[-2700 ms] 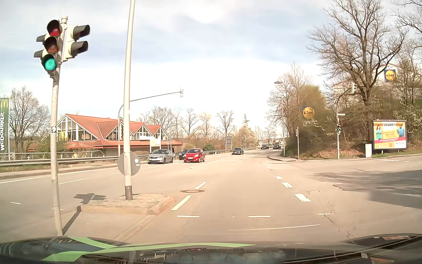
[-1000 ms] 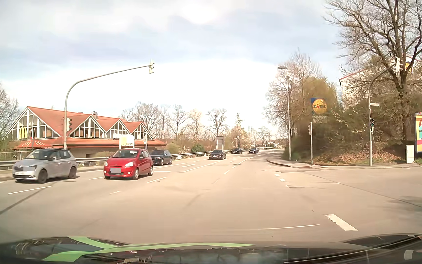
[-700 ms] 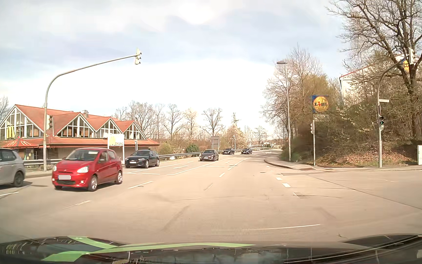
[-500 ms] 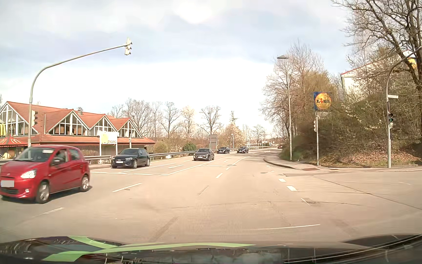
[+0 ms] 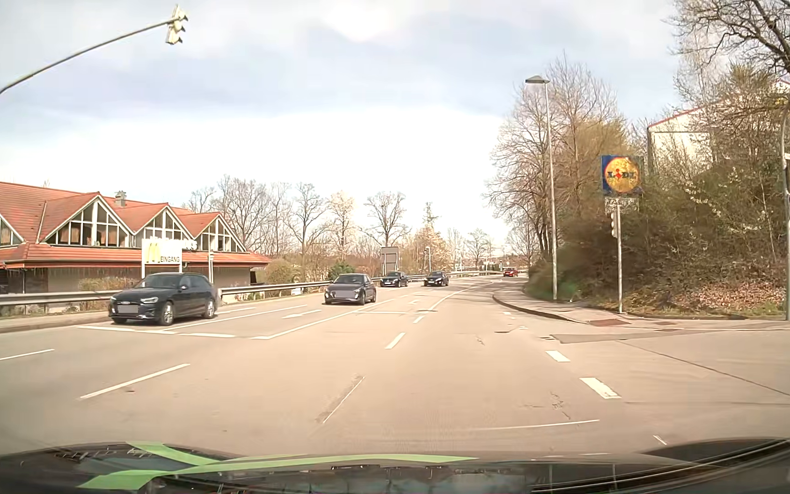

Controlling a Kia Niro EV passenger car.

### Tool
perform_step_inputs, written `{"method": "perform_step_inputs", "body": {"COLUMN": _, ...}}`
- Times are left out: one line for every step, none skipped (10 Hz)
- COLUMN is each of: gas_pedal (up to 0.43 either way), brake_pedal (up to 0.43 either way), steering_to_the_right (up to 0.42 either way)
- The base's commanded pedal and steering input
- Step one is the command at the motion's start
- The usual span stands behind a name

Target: Follow the waypoints while adhering to traffic rules and regulations

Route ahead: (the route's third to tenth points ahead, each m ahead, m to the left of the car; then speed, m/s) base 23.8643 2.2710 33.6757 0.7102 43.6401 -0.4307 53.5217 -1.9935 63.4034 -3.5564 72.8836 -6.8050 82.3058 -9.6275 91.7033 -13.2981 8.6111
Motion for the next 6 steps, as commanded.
{"method": "perform_step_inputs", "body": {"gas_pedal": 0.240, "brake_pedal": 0.000, "steering_to_the_right": 0.015}}
{"method": "perform_step_inputs", "body": {"gas_pedal": 0.228, "brake_pedal": 0.000, "steering_to_the_right": 0.015}}
{"method": "perform_step_inputs", "body": {"gas_pedal": 0.228, "brake_pedal": 0.000, "steering_to_the_right": 0.016}}
{"method": "perform_step_inputs", "body": {"gas_pedal": 0.220, "brake_pedal": 0.000, "steering_to_the_right": 0.016}}
{"method": "perform_step_inputs", "body": {"gas_pedal": 0.209, "brake_pedal": 0.000, "steering_to_the_right": 0.016}}
{"method": "perform_step_inputs", "body": {"gas_pedal": 0.209, "brake_pedal": 0.000, "steering_to_the_right": 0.015}}
